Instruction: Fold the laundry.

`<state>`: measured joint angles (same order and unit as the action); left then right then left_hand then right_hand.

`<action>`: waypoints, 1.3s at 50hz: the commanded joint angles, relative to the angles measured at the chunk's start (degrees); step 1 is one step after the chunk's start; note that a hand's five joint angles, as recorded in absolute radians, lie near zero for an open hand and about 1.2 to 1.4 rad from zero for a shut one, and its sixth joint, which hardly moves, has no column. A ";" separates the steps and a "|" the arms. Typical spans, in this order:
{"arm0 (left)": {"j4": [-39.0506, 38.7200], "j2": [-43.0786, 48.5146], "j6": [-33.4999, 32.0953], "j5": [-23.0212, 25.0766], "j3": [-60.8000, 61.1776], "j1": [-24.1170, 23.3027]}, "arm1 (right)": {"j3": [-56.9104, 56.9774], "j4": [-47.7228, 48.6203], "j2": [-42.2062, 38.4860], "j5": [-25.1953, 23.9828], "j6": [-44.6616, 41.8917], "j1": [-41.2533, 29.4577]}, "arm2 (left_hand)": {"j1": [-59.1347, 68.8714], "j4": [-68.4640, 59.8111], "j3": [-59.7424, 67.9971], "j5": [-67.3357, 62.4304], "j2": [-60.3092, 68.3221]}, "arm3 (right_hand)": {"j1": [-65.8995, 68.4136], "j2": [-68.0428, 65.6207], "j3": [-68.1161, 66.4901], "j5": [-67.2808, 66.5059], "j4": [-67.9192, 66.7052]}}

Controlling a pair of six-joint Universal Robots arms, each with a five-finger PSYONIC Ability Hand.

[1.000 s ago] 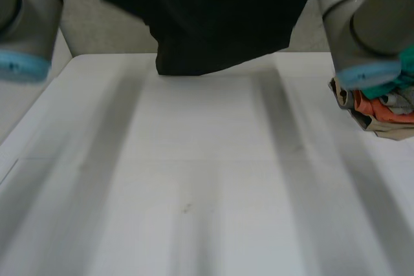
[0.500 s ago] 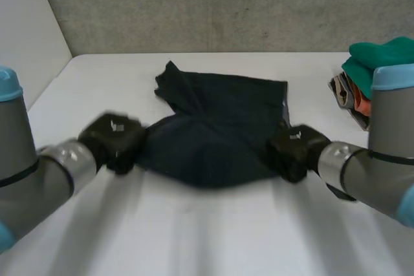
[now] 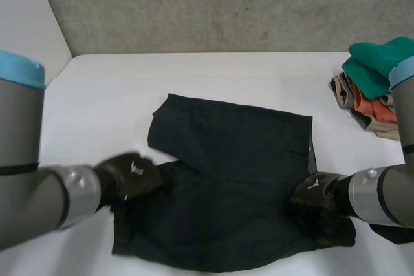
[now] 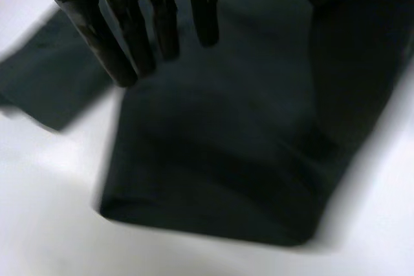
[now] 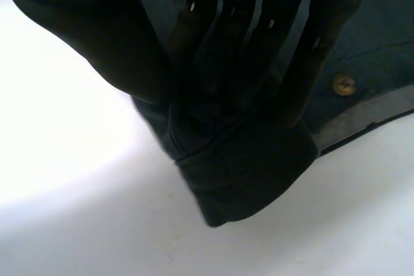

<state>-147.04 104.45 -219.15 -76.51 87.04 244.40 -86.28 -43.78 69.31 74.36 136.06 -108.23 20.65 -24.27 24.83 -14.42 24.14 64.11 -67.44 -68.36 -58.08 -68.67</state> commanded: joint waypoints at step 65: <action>-17.22 26.70 -6.66 -19.82 -30.79 -4.28 | -1.35 13.45 0.56 1.23 8.78 -3.30 | -8.08 11.70 -12.26 11.85 -11.58 | 15.89 -12.56 -11.64 -11.92 -11.33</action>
<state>-162.52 135.46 -228.37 -95.10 55.86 240.23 -87.81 -30.85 69.72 75.36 143.57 -111.10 14.03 -16.35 17.02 -6.46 16.38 64.11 -67.44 -68.63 -58.09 -68.67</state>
